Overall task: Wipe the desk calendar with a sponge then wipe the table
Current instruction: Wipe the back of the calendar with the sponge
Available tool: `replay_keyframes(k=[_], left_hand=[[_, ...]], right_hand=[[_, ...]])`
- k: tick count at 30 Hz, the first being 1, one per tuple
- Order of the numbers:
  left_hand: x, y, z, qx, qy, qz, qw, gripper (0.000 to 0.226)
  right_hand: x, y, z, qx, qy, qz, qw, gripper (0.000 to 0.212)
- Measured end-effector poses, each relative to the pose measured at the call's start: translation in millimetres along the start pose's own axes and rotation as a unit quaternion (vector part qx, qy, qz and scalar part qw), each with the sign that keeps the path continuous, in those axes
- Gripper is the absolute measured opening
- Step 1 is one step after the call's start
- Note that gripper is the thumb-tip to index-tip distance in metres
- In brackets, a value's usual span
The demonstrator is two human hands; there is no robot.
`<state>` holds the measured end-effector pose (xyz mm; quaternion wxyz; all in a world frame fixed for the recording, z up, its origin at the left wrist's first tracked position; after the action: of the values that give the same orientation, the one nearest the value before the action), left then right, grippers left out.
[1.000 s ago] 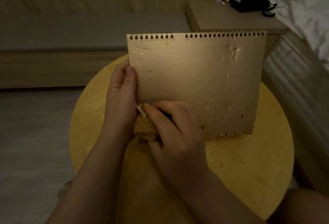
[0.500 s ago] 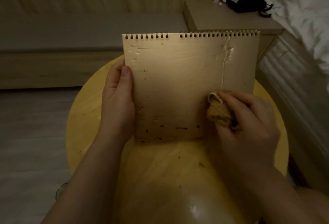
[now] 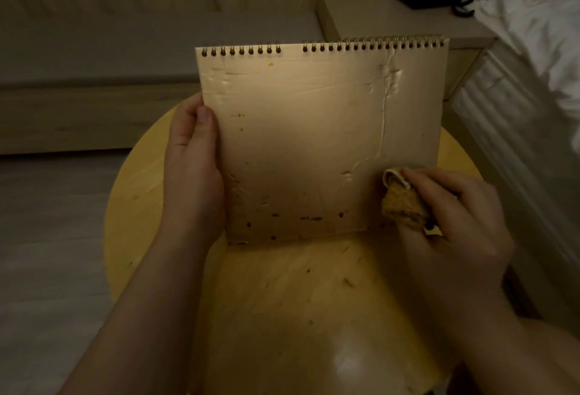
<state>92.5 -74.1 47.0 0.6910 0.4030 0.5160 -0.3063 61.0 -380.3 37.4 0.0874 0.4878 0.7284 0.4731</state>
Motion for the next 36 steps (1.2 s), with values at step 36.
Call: replay_keyframes(k=[36], left_hand=[[-1, -1, 0, 0.002, -0.012, -0.004, 1.0, 0.033]], right_hand=[[21, 1, 8, 0.043, 0.001, -0.015, 0.999, 0.031]])
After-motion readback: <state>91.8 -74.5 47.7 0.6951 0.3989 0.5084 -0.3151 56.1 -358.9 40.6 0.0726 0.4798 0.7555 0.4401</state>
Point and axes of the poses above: each hand's wrist, its own y-axis towards the middle knuckle, its own z-axis out of the palm, x = y × z, the point moved 8 cm from there along y, towards the middle knuckle
